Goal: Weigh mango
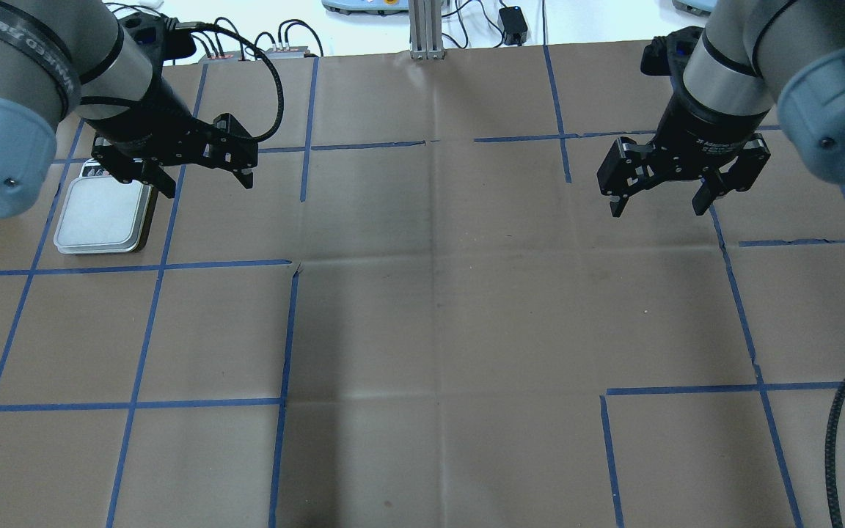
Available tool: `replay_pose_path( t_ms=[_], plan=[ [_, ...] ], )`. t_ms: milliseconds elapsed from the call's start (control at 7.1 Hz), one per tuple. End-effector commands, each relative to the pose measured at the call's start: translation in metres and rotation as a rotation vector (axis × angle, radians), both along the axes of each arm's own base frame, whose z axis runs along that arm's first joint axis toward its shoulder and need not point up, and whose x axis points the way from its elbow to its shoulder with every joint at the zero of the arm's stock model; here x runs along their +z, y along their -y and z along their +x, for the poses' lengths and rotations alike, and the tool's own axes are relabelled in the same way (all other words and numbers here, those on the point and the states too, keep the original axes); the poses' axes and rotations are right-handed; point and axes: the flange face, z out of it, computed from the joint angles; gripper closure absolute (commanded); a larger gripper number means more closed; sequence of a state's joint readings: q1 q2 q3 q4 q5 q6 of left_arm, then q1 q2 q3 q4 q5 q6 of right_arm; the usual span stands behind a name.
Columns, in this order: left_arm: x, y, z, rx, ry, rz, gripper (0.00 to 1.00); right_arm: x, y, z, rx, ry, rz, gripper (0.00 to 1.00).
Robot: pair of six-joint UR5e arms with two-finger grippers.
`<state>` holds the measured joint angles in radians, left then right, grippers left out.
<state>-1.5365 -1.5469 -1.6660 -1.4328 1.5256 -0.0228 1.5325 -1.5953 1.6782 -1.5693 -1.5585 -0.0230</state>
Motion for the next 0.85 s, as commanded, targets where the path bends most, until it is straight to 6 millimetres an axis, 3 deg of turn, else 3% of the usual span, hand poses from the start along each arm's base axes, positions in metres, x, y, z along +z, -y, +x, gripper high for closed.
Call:
replay_pose_path(
  t_ms=[0, 704],
  plan=[
    [-0.0007, 0.0006, 0.0004, 0.001, -0.001, -0.002, 0.0, 0.0, 0.0, 0.0, 0.0, 0.0, 0.0, 0.0],
    [-0.0016, 0.0008, 0.0007, -0.008, 0.003, -0.006, 0.0, 0.0, 0.0, 0.0, 0.0, 0.0, 0.0, 0.0]
  ],
)
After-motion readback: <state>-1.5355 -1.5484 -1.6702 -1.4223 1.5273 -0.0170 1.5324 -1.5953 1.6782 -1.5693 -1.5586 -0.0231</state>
